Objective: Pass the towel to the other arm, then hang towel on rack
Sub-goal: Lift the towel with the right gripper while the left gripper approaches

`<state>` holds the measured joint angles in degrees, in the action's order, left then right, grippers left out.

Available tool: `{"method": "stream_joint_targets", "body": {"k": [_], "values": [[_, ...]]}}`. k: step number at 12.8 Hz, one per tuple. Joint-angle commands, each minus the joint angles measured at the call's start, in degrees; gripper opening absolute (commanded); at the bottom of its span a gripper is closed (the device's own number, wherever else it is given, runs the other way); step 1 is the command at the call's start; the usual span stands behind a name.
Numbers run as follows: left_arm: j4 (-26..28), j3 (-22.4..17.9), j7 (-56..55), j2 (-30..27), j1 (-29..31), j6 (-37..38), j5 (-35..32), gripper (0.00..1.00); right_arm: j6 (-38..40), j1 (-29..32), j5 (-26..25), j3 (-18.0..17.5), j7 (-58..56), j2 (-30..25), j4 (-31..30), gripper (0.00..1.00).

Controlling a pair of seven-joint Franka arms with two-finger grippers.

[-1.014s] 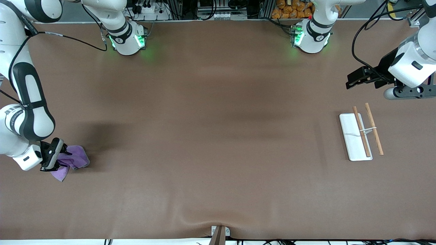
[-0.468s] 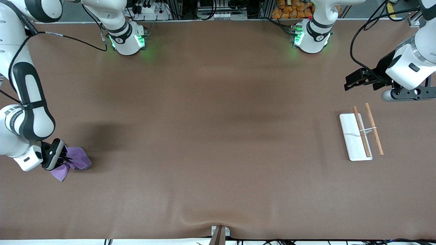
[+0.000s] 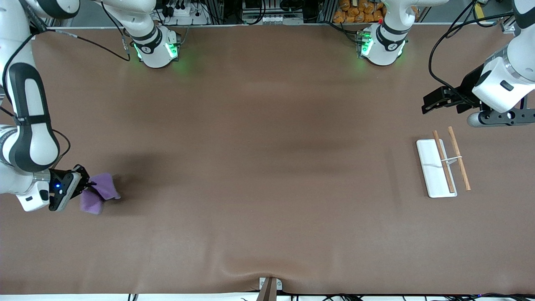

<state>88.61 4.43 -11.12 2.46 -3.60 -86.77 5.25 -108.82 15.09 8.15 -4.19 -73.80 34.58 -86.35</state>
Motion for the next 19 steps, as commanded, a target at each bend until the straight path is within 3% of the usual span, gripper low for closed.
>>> {"method": "stream_joint_targets", "body": {"k": [1, 6, 11, 15, 19], "values": [[0.2, 0.1, -0.8, 0.1, -0.2, -0.8, 0.8, 1.00, 3.7, -3.0, 0.4, 0.2, 8.9, -3.9, -0.8, 0.00], [-0.2, 1.9, -7.3, 1.0, -2.5, -2.5, 2.7, 1.00, 9.7, -9.2, 2.6, 0.0, 32.1, -8.3, -0.8, 0.00], [-0.4, 4.8, -15.1, 1.1, -3.7, -3.3, 2.5, 1.00, 12.8, -19.5, 5.3, 0.0, 67.8, -12.6, -0.8, 0.00], [-0.7, 5.6, -16.6, 1.7, -3.9, -4.0, 2.4, 1.00, 12.5, -24.6, 13.8, 0.0, 94.6, -12.6, 2.3, 0.00], [-0.8, 6.5, -18.0, 2.7, -3.8, -4.5, 4.2, 1.00, 12.0, -31.0, 16.8, 0.0, 119.8, -12.4, 6.1, 0.00]]}}
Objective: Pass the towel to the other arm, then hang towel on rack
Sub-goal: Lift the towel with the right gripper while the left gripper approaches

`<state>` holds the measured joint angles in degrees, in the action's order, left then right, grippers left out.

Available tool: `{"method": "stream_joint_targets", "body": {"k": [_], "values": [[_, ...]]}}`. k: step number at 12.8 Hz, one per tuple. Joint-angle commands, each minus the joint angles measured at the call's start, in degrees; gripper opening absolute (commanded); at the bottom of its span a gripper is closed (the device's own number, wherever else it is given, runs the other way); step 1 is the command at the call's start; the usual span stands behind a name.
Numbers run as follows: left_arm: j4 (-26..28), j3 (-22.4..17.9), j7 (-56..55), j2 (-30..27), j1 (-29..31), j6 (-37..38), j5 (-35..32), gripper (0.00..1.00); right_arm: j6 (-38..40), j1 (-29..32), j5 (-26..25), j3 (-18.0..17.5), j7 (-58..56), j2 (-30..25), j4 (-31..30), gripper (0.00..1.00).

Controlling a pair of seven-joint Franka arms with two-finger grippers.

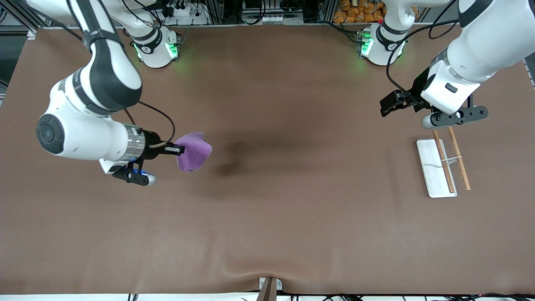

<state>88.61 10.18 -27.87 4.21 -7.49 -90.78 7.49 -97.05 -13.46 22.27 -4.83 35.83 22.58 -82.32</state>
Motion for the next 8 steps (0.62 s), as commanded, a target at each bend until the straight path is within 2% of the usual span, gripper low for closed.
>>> {"method": "stream_joint_targets", "body": {"k": [1, 2, 4, 6, 8], "values": [[-0.8, 0.7, -1.9, 1.8, 0.1, -0.6, 4.1, 1.00, 0.4, -2.9, 5.1, 0.6, 15.3, -0.3, 4.2, 0.00], [-0.8, 0.7, -2.9, 2.5, 0.0, -1.1, 5.9, 1.00, 0.3, -4.4, 7.0, 0.6, 20.7, -0.3, 5.9, 0.00], [-0.8, 1.3, -5.9, 3.6, -0.8, -4.7, 6.7, 1.00, 0.1, -7.4, 7.6, 0.7, 34.0, 0.0, 9.6, 0.00], [-1.2, 1.7, -13.7, 5.5, -2.9, -6.0, 8.2, 1.00, -4.7, -9.6, 8.4, 0.7, 45.1, 0.2, 10.6, 0.00], [-3.7, 1.8, -18.3, 9.1, -3.2, -7.8, 17.1, 1.00, -12.7, -10.1, 12.1, 0.7, 55.4, 0.6, 10.6, 0.00]]}}
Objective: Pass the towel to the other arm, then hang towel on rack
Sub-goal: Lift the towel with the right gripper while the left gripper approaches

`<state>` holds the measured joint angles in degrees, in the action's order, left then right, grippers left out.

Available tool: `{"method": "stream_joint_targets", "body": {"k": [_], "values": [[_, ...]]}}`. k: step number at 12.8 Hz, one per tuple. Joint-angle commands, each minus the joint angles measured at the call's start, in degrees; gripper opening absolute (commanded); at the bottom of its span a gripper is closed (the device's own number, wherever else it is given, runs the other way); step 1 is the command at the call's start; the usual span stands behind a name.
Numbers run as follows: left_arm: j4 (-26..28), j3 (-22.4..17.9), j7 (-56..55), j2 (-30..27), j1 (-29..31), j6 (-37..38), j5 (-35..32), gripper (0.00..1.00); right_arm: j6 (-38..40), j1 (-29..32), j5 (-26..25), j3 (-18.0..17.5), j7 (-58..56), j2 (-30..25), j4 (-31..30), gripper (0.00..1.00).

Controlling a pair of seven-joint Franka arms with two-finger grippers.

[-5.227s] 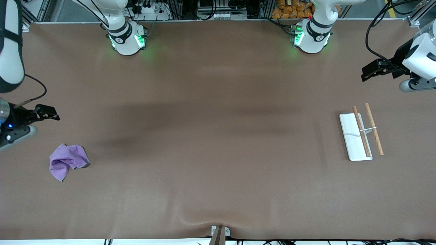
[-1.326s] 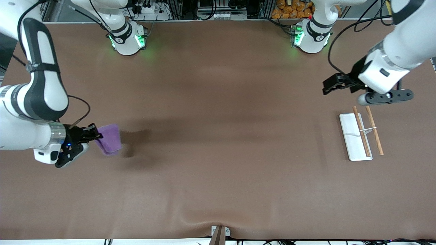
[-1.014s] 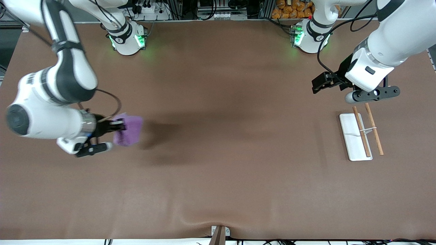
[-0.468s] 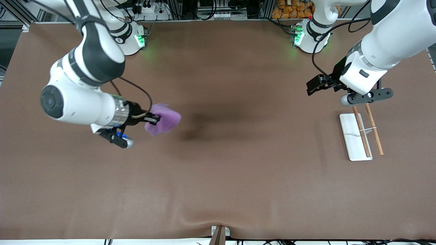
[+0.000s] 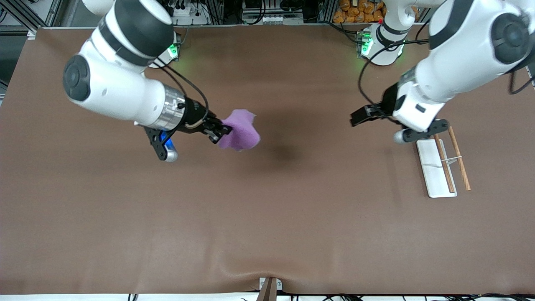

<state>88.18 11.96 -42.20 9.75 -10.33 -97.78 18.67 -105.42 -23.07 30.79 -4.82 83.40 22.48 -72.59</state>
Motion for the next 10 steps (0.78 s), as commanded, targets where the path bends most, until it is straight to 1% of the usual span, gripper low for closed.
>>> {"method": "stream_joint_targets", "body": {"k": [1, 4, 5, 7, 8, 10], "values": [[-3.4, -0.1, -4.0, 4.7, -0.6, -1.4, 9.4, 1.00, -6.7, -1.6, 4.4, 0.7, 9.5, 0.9, 0.9, 0.00], [-3.6, -0.1, -4.2, 6.9, -2.2, -4.0, 12.1, 1.00, -15.6, -6.2, 4.5, 0.7, 17.6, 2.1, 0.9, 0.00], [-3.5, 0.0, -4.3, 7.6, -2.2, -4.2, 13.7, 1.00, -17.3, -7.1, 4.5, 0.7, 18.5, 2.2, 0.8, 0.00], [-3.5, -0.1, -4.4, 9.0, -2.2, -4.2, 19.5, 1.00, -17.6, -8.1, 4.7, 0.8, 18.7, 2.7, 0.6, 0.00], [-3.5, -0.1, -4.4, 9.1, -2.2, -4.2, 21.3, 1.00, -17.7, -9.2, 4.6, 0.8, 18.8, 3.8, 0.7, 0.00], [-2.8, -0.1, -4.5, 9.1, -1.3, -4.1, 22.1, 1.00, -19.2, -10.2, 4.6, 0.9, 18.7, 4.1, 0.6, 0.00]]}}
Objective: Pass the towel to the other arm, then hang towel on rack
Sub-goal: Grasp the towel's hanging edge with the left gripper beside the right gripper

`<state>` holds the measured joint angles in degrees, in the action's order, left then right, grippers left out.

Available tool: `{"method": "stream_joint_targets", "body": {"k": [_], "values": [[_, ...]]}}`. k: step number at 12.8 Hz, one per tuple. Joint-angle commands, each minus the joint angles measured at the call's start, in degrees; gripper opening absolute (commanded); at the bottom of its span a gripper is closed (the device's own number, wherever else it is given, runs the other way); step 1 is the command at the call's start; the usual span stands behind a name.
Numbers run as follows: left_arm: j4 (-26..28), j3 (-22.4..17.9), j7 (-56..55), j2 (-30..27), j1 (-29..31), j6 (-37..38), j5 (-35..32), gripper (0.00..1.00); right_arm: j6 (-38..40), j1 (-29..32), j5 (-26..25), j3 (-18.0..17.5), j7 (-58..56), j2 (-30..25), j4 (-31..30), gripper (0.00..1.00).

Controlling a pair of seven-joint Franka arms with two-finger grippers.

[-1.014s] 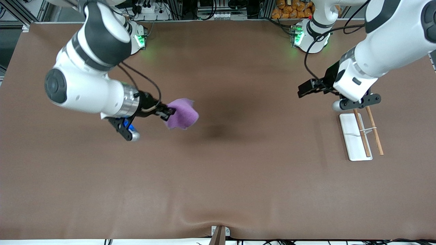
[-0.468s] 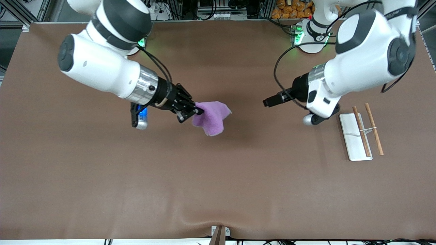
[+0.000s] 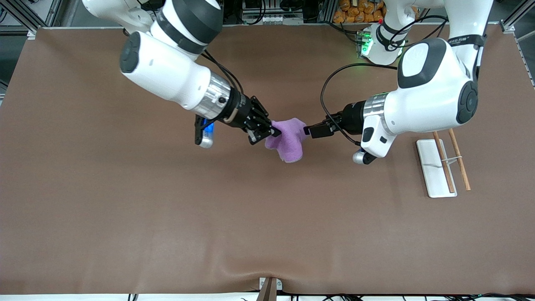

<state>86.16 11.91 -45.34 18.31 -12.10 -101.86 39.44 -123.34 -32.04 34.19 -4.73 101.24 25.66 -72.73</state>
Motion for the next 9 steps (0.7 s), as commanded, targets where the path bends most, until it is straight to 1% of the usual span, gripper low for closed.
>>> {"method": "stream_joint_targets", "body": {"k": [1, 3, 4, 5, 7, 9], "values": [[-0.7, 0.0, -1.3, 0.5, 0.6, 0.1, 1.6, 1.00, -1.5, -1.3, 1.2, 0.7, 1.1, 1.1, 0.7, 0.00], [-0.6, -0.2, -1.9, 1.6, 0.7, 0.1, 3.4, 1.00, -2.9, -1.5, 1.3, 0.7, 1.3, 1.4, 0.8, 0.00], [0.3, -0.7, -2.9, 1.7, 1.5, 0.8, 2.9, 1.00, -4.4, -1.8, 1.4, 0.7, 2.0, 1.4, 0.8, 0.00], [2.3, -0.7, -2.4, 1.5, 4.0, 1.8, 2.1, 1.00, -4.5, -1.7, 1.3, 0.7, 2.4, 1.4, 0.8, 0.00], [3.1, -0.6, -2.4, 2.0, 5.7, 4.5, 0.1, 1.00, -4.5, -1.7, 1.3, 0.7, 2.4, 1.4, 0.8, 0.00], [3.1, -0.7, -4.7, 3.3, 5.9, 4.4, 2.0, 1.00, -4.5, -1.7, 1.3, 0.8, 2.4, 1.4, 0.8, 0.00]]}}
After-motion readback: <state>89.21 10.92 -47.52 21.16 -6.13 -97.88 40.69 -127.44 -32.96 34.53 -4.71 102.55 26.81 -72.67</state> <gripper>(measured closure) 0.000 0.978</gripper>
